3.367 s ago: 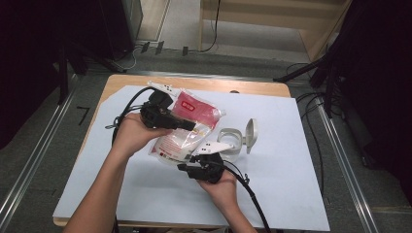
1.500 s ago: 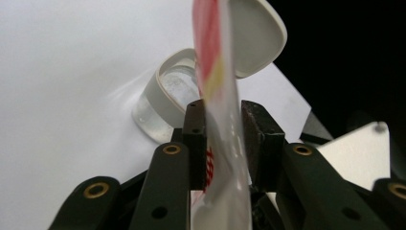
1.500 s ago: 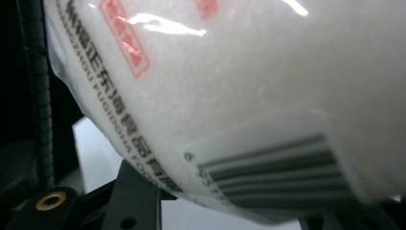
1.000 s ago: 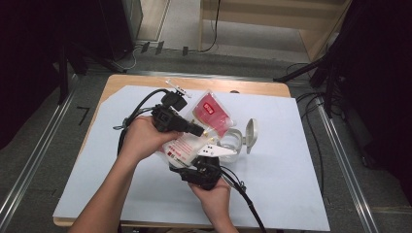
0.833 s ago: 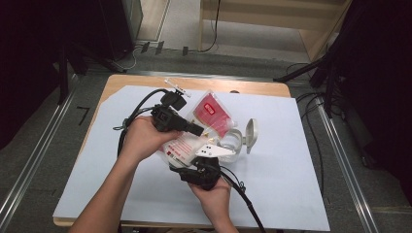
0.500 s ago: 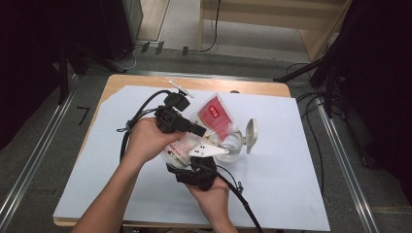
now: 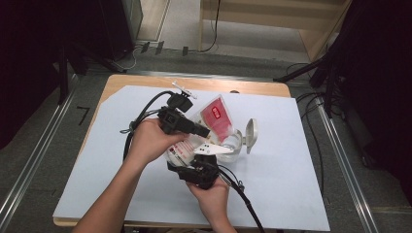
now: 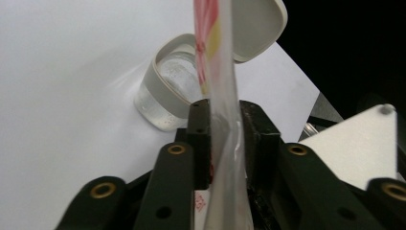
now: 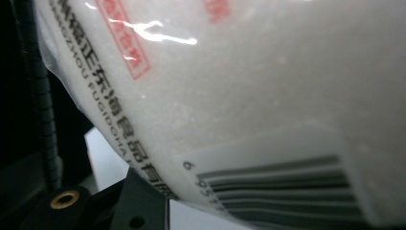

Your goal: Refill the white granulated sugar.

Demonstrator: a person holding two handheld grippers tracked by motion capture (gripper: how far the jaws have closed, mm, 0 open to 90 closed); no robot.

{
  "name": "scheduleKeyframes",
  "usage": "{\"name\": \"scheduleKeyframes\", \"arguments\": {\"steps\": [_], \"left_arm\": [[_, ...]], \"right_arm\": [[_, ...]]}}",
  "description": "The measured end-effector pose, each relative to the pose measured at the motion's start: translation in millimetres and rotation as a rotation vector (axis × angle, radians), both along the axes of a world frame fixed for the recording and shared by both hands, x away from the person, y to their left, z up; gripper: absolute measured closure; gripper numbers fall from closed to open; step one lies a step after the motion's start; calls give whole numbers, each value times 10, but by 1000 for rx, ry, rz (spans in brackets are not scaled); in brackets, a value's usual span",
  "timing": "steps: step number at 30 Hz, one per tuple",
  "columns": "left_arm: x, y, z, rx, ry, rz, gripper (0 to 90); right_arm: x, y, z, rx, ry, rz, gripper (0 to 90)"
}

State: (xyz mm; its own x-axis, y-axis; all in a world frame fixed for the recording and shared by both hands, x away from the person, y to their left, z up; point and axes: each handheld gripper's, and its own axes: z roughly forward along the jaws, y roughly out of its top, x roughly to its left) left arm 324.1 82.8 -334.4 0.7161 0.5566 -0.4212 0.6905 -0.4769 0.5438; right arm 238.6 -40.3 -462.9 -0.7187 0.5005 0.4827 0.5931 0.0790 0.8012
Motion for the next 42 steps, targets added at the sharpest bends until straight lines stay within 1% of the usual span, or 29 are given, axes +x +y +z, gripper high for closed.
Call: {"name": "scheduleKeyframes", "arguments": {"steps": [1,2,4,7,8,9,10,11,14,15,16,17,19,20,24,25,26,27,28,30,31,32,33,34,35,36,38,41,42], "left_arm": [[-5,-4,7,6,-8,-5,741],[-14,-12,11,20,-35,-17,721],[-32,-23,16,32,-52,-42,701],[-37,-18,33,41,-48,-57,687],[-36,-8,36,23,-45,-61,687],[-38,3,45,27,-47,-67,682],[-39,22,50,16,-49,-80,683],[-44,37,65,24,-46,-83,683],[-49,57,79,28,-47,-84,686],[-52,69,87,22,-36,-80,686],[-45,106,104,26,-31,-81,721],[-45,133,115,16,-27,-71,733],[-38,172,135,1,-15,-71,766],[-43,180,143,1,-22,-72,780],[-42,193,157,-2,-16,-52,821],[-43,187,156,0,-13,-42,826],[-49,179,155,0,-21,-33,833],[-49,179,155,0,-21,-33,837],[-58,159,165,0,-27,-42,842],[-77,135,189,6,-35,-41,845],[-88,115,197,12,-52,-32,843],[-92,102,197,17,-65,-33,841],[-92,102,197,17,-65,-33,840],[-91,85,202,25,-78,-29,839],[-91,85,202,25,-78,-29,839],[-83,73,199,18,-87,-16,839],[-84,54,197,4,-88,-2,838],[-83,48,200,10,-92,8,837],[-76,48,193,9,-92,11,832]], "right_arm": [[2,-6,-7,16,5,1,636],[1,-10,-9,28,11,3,638],[-2,-28,-2,48,23,10,641],[-1,-50,6,51,22,6,641],[-2,-57,11,55,23,2,642],[4,-73,13,56,21,1,642],[3,-83,17,51,10,-4,642],[3,-86,16,53,9,-4,642],[4,-94,12,66,15,-6,643],[7,-99,10,71,19,-8,643],[11,-111,9,72,17,-11,643],[11,-117,8,72,15,-13,643],[15,-130,10,72,9,-16,643],[12,-129,16,66,3,-18,642],[10,-119,46,23,-21,-17,629],[5,-117,55,11,-32,-18,625],[-10,-102,76,-21,-57,-22,612],[-10,-102,76,-21,-57,-22,612],[-29,-58,115,-78,-84,-22,592],[-48,-19,134,-110,-111,-26,578],[-49,-4,139,-106,-111,-19,573],[-43,7,144,-99,-100,-14,566],[-43,7,144,-99,-100,-14,566],[-20,22,148,-90,-85,-19,538],[-10,27,149,-89,-82,-20,537],[7,27,153,-81,-71,-19,537],[32,33,163,-73,-60,-15,537],[54,45,167,-60,-45,-8,527],[82,61,170,-42,-20,9,523]]}}
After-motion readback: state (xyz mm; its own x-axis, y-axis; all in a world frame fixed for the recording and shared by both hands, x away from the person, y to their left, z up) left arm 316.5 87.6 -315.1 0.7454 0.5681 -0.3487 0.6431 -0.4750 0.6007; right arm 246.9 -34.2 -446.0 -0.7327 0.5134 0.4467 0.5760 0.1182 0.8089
